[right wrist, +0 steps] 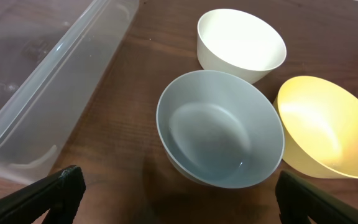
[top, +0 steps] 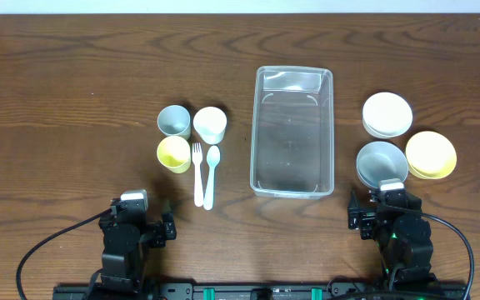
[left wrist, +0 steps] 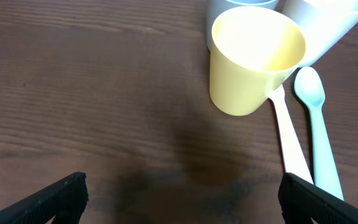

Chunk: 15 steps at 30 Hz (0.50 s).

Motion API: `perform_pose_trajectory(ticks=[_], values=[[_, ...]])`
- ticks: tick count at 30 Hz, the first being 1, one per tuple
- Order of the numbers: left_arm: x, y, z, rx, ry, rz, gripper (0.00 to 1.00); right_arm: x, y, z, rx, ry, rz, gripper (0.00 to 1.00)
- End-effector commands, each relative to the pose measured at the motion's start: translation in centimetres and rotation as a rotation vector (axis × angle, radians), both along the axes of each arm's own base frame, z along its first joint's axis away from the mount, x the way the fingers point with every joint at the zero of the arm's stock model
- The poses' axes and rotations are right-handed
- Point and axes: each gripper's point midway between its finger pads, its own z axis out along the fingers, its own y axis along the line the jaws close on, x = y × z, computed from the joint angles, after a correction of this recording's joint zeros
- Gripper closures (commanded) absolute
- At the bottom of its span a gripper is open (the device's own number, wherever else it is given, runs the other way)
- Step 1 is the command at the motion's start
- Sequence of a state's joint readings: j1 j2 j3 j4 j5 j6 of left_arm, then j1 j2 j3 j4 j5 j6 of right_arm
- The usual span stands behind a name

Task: Pack container
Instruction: 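Move the right gripper toward the yellow bowl on the right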

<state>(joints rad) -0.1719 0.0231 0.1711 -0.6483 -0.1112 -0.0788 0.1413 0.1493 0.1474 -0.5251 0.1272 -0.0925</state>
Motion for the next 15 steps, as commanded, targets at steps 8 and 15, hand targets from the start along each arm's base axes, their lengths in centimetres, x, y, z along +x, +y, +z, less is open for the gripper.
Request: perform_pose_trajectory(ticks=[8, 15], values=[[0.0, 0.1, -0.4, -0.005, 0.006, 0.010, 0.02, 0.0, -0.1, 0.0, -0.002, -0.004, 0.001, 0.01], [0.0, 0.1, -0.4, -0.005, 0.006, 0.010, 0.02, 0.0, 1.7, 0.1, 0.048, -0.004, 0.090, 0.01]])
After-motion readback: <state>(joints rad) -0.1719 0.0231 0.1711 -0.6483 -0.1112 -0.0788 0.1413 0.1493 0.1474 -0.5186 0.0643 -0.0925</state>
